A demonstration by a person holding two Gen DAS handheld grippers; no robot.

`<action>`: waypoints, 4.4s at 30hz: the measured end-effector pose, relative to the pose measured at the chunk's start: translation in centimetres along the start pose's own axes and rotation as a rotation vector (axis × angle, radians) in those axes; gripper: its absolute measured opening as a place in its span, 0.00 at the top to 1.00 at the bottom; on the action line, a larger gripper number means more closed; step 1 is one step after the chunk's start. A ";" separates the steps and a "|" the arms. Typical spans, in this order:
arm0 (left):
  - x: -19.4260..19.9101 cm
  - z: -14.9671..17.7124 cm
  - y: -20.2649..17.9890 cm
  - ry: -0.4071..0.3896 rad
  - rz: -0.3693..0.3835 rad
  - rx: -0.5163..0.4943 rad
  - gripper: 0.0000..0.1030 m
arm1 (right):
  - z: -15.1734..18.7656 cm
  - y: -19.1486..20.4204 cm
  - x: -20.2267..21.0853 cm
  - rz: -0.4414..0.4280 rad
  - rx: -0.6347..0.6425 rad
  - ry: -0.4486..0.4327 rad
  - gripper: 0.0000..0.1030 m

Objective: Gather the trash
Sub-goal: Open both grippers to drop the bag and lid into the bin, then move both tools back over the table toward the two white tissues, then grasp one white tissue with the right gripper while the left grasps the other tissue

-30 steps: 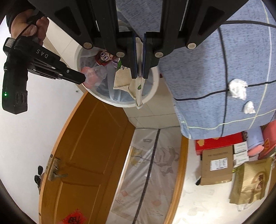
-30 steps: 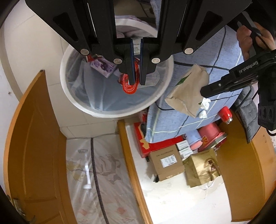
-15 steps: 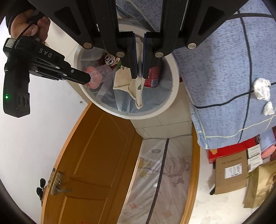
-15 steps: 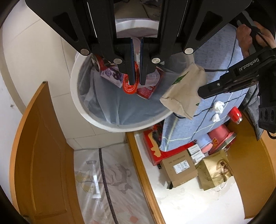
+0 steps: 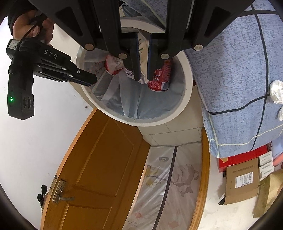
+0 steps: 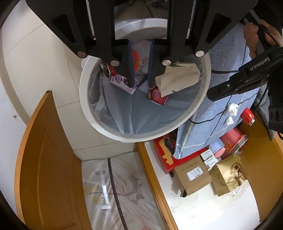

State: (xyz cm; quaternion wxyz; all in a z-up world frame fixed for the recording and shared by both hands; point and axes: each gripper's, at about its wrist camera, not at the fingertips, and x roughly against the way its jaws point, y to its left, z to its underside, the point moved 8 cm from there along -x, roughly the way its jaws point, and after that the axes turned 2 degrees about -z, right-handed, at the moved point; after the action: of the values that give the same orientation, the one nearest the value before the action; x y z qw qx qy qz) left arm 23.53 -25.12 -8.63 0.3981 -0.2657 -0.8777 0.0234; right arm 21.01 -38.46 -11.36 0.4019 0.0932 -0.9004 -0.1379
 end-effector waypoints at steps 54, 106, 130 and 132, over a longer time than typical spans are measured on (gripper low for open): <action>14.0 3.4 13.3 -0.170 -0.307 0.176 0.81 | 0.4 15.6 1.2 -0.193 0.263 -0.022 0.63; 13.9 -0.8 30.5 -0.132 -0.465 0.220 0.73 | -3.3 30.0 -17.2 -0.345 0.356 0.176 0.85; 5.3 -5.5 34.3 -0.078 -0.452 0.243 0.61 | -4.5 24.0 -12.4 -0.341 0.250 0.092 0.86; 4.2 -5.7 35.0 -0.063 -0.444 0.263 0.61 | -4.6 23.6 -12.5 -0.341 0.245 0.091 0.86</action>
State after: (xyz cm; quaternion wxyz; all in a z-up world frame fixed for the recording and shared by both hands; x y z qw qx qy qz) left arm 40.90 5.96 -10.69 0.3972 -0.0115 -0.9159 0.0574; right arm 31.30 -13.53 -9.53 0.3987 0.2986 -0.8625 -0.0893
